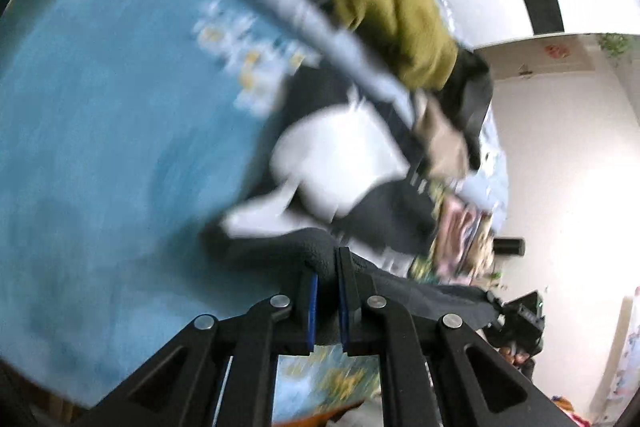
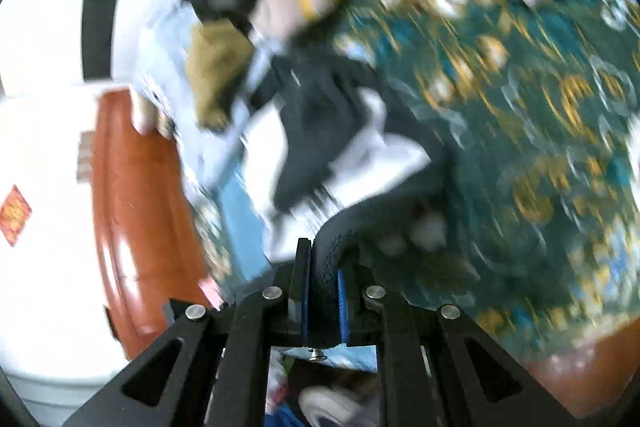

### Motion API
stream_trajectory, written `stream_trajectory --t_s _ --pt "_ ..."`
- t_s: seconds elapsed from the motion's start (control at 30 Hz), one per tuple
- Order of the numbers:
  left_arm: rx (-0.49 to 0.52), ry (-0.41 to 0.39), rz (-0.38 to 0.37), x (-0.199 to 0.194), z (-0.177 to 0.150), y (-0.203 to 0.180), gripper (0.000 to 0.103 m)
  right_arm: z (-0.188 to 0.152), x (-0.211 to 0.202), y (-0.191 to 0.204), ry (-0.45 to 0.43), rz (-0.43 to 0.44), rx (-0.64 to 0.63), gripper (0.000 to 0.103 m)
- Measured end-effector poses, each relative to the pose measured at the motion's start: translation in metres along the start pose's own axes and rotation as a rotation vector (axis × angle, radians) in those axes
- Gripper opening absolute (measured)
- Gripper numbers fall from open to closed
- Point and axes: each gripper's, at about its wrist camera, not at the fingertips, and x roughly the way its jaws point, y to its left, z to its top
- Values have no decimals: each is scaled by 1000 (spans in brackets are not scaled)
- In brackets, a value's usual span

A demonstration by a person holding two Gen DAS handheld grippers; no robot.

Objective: Fold clothes
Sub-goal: 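Lift the hem and fold the hoodie toward the collar with both grippers, then grasp the folded black hoodie edge with both grippers and lift it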

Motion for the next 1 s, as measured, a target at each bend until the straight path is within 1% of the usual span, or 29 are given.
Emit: stream_trajectory --t_s 0.07,0.13,0.2,0.27,0.37,0.4,0.43,0.47,0.5,0.53,0.57,0.6,0.7,0.73,0.77,0.8,0.83,0.9,1.0 --pt "3 -27 -19 21 44 -13 8 33 6 16 -32 23 3 11" --pt "11 -40 -17 46 84 -26 8 60 10 29 -55 31 5 11" --pt "-4 -32 -7 70 112 -28 8 87 21 36 -75 15 26 11" --pt "-50 -16 2 88 132 -22 8 113 36 41 -80 -23 47 11" --pt "-125 10 18 116 155 -8 8 136 62 39 -67 -68 79 11" --pt "-154 20 15 123 159 -2 9 142 69 38 -66 -79 91 14" --pt "-183 27 -9 128 162 3 9 146 74 36 -60 -86 105 15" --pt "-214 25 -40 130 164 9 13 150 79 34 -53 -91 119 16" --pt "-238 22 -72 129 164 13 22 154 84 31 -46 -97 134 18" --pt "-258 14 -136 127 164 17 30 157 86 30 -44 -96 139 23" --pt "-244 -1 -157 120 163 16 48 158 87 30 -45 -93 137 26" --pt "-227 -16 -176 112 162 15 58 159 86 30 -51 -85 131 31" --pt "-176 -61 -232 90 160 11 60 159 72 31 -94 -58 107 38" --pt "-136 -69 -189 85 160 10 60 158 66 30 -112 -58 98 38" --pt "-79 -67 -120 83 159 7 60 157 61 27 -125 -65 93 38" --pt "-11 -34 99 87 158 9 60 156 57 24 -135 -75 91 39" --pt "47 -11 159 91 156 8 60 153 53 18 -145 -97 94 39" --pt "152 49 245 103 150 7 61 149 52 6 -142 -141 99 39" --pt "293 163 356 128 138 8 61 144 65 -12 -87 -217 104 39"
